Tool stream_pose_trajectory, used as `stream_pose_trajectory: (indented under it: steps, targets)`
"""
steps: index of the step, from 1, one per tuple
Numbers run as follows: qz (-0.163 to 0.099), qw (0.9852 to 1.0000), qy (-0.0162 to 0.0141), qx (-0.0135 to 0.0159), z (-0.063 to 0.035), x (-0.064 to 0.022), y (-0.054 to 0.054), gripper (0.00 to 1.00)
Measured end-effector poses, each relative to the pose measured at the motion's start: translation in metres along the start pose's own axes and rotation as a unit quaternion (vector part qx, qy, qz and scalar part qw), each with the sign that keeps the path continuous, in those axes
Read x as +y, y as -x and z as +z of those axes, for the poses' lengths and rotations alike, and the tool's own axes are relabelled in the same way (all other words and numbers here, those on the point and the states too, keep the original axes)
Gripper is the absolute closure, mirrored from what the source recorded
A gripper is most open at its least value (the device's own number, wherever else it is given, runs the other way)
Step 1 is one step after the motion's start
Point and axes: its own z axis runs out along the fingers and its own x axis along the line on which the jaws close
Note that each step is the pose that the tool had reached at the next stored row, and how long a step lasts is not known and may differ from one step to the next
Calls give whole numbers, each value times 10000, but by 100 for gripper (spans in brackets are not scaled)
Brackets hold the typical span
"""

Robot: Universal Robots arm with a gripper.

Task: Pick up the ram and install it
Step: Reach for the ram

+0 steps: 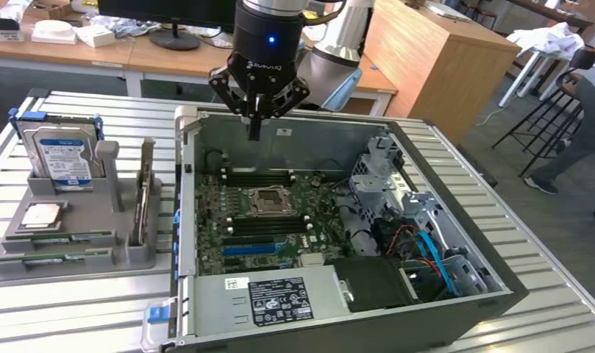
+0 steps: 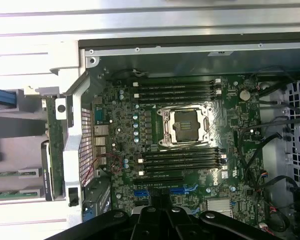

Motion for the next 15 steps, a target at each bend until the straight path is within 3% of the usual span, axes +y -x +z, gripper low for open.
stream_pose_trajectory:
  steps: [6,15]
  targets:
    - [0,10000,1,0,0,-2,-26,90]
    - [1,10000,0,0,-5,-22,-292,90]
